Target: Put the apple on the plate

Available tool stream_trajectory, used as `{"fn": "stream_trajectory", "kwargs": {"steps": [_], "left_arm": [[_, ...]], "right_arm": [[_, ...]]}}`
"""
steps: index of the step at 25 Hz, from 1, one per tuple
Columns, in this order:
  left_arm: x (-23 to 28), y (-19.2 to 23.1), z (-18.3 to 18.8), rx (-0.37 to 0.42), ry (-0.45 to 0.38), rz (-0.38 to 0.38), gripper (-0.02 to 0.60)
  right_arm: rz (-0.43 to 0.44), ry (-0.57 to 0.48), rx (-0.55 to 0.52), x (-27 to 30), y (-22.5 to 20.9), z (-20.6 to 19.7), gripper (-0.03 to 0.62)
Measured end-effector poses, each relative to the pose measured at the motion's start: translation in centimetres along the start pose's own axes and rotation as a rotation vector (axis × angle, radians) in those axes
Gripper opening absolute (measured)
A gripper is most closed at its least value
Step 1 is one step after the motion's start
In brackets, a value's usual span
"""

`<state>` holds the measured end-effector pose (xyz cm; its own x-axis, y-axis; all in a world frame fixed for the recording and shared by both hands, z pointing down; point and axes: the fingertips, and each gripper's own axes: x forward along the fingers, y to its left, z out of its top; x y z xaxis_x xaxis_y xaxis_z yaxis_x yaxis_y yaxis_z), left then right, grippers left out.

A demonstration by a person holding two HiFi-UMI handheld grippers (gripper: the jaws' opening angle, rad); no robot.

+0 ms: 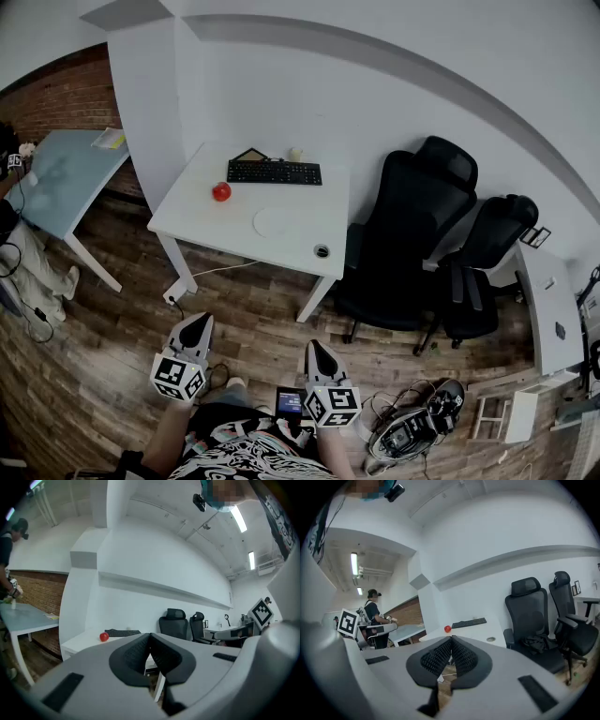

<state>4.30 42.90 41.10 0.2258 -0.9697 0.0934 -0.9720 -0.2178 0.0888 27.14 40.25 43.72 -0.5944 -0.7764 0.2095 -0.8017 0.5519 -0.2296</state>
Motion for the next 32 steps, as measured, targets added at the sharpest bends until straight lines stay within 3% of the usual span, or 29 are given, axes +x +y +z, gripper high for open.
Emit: {"fn": "stream_trajectory", "kwargs": {"steps": [23,32], "left_arm": [[-0.7,0.0,-0.1,0.049,0.015,0.027,0.015],[2.2,1.5,0.1,0.058,0.011,0.038,0.015]], "right_arm": [[0.015,0.013,-0.101,0.5,0.7,0.3,0.029],[0.028,0.031,-0.108,3.5,-0.4,0.7,0.029]]}}
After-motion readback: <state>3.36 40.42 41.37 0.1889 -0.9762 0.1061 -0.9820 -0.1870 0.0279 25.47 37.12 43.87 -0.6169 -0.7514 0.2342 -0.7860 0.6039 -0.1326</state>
